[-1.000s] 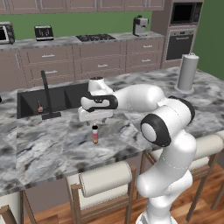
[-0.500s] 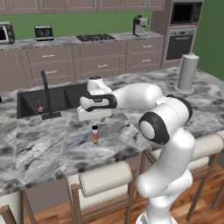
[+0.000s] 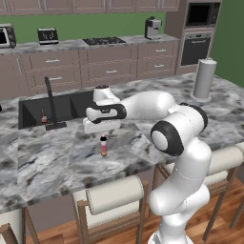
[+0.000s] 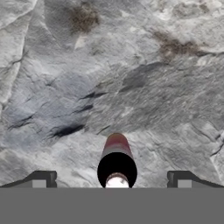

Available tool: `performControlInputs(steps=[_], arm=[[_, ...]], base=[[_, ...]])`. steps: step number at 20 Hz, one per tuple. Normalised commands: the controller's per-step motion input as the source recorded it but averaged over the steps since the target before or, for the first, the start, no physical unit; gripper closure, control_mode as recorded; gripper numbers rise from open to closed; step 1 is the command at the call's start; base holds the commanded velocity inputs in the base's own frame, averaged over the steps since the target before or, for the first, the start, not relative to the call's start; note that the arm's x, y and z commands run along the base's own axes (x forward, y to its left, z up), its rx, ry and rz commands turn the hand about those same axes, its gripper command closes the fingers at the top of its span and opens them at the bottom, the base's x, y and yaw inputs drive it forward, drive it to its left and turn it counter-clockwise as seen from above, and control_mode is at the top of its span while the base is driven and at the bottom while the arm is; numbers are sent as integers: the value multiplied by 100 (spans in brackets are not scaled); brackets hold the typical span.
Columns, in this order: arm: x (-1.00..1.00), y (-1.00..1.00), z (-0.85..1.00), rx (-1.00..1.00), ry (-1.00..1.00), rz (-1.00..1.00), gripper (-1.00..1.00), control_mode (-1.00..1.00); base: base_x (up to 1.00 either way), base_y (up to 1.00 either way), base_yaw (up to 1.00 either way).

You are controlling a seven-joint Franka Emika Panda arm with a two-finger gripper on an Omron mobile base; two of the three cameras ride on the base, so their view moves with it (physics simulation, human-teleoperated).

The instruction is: Place the large bottle from the dining counter next to the other large bottle outside the sink, and place the small bottle from the dining counter next to the other small bottle inside the sink.

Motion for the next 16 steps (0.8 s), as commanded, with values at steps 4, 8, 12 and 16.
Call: performControlInputs(steps=[4,8,12,16], arm=[[0,0,-8,-1,0,0,-100,-100],[0,0,-7,-1,0,0,-100,-100],[0,0,-6,0,0,0,-100,-100],[0,0,-6,0,0,0,-100,-100]], base=[[0,0,0],[0,0,0],[0,0,0],[0,0,0]])
